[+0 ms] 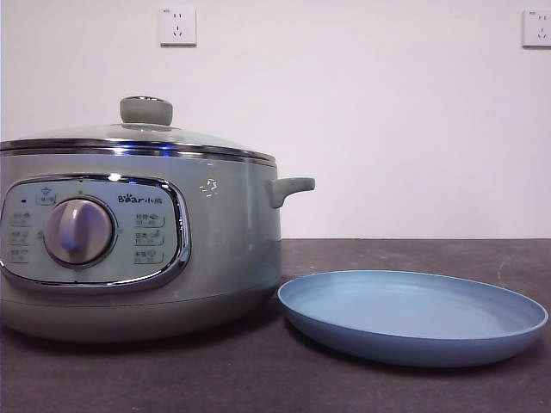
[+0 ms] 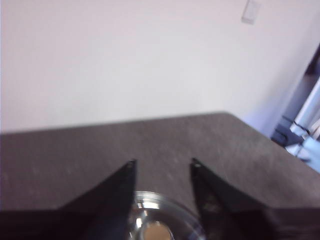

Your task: Take the potato out from the steamer,put the potato on the plate,close the lid

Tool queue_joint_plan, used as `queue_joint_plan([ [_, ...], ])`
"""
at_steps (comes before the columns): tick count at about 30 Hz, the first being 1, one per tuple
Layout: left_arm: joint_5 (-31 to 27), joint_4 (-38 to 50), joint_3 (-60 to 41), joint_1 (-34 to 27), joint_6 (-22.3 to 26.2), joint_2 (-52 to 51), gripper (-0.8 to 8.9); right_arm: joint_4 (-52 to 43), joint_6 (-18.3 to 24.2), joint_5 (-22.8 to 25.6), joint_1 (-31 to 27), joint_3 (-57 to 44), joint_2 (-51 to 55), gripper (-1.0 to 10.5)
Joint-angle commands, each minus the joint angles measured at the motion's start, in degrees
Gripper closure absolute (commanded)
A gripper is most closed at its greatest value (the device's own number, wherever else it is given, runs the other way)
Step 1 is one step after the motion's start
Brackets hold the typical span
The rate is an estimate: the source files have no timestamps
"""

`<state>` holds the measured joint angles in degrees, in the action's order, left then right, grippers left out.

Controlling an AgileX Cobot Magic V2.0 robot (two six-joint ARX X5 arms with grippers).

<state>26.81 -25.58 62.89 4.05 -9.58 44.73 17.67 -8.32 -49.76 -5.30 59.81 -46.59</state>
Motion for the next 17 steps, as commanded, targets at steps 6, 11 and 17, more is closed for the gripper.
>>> queue_joint_plan([
  [6,-1.44,-2.16,-0.09,5.44,0.72,6.62,4.01,-0.37,0.26,-0.24,0.26,0.26,-0.28,4.4],
  [11,-10.25,-1.46,-0.09,11.30,2.40,11.52,4.01,-0.35,0.26,-0.07,0.87,0.26,-0.28,4.4],
  [17,-16.22,0.76,-0.09,18.80,2.36,18.12,4.01,-0.35,0.26,0.26,1.51,0.26,-0.28,4.4],
])
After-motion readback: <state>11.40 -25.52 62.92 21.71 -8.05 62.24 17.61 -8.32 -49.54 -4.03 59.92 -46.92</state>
